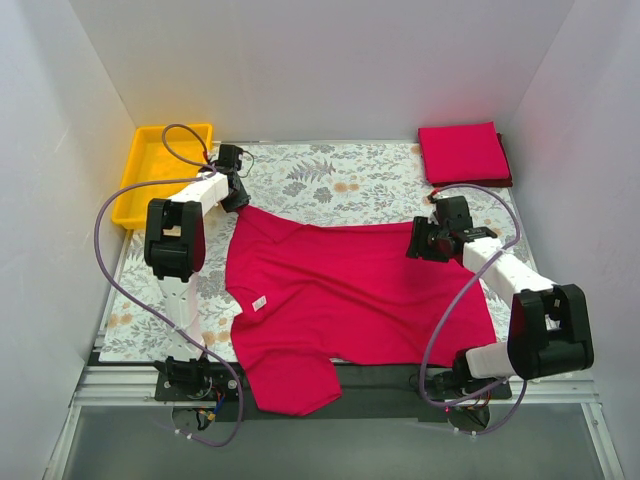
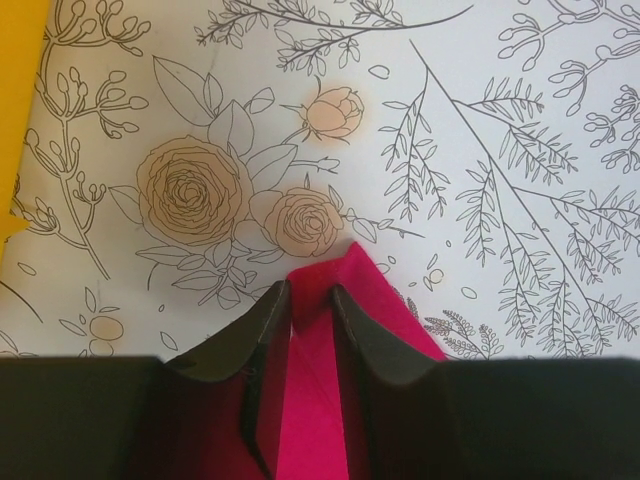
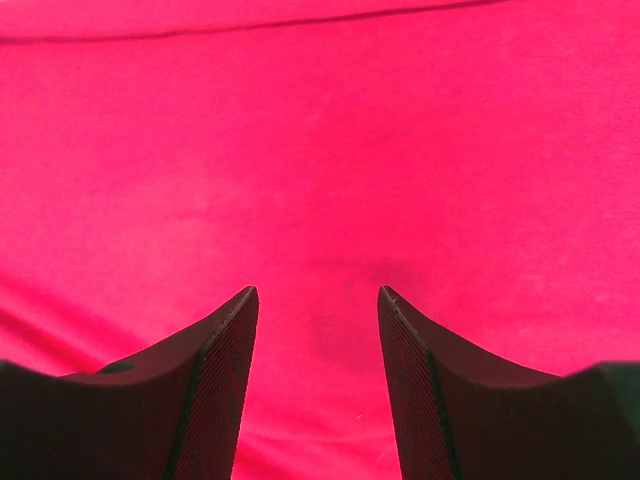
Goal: Fold and stack the t-shirts
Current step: Fold the tshirt
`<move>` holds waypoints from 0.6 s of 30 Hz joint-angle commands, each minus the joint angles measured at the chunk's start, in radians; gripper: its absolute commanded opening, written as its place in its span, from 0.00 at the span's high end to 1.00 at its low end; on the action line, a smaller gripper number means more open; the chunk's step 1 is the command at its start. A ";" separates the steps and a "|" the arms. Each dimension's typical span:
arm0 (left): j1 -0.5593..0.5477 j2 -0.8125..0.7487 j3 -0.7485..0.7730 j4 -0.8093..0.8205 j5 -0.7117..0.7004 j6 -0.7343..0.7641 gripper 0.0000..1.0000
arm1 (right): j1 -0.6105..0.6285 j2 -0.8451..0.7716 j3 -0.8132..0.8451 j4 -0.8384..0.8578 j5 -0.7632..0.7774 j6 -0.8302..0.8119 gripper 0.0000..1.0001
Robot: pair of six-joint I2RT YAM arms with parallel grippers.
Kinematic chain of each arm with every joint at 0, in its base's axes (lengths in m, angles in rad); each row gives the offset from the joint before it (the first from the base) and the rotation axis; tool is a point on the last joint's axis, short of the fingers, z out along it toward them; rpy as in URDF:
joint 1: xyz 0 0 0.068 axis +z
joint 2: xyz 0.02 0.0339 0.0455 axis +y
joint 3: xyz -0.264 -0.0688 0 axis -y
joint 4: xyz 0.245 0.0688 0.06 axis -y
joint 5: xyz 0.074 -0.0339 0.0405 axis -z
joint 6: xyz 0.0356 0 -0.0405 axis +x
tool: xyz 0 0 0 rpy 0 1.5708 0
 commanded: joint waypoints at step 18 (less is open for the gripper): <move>0.001 -0.089 -0.004 -0.034 -0.020 0.045 0.98 | -0.278 0.246 0.209 0.199 0.073 0.118 0.43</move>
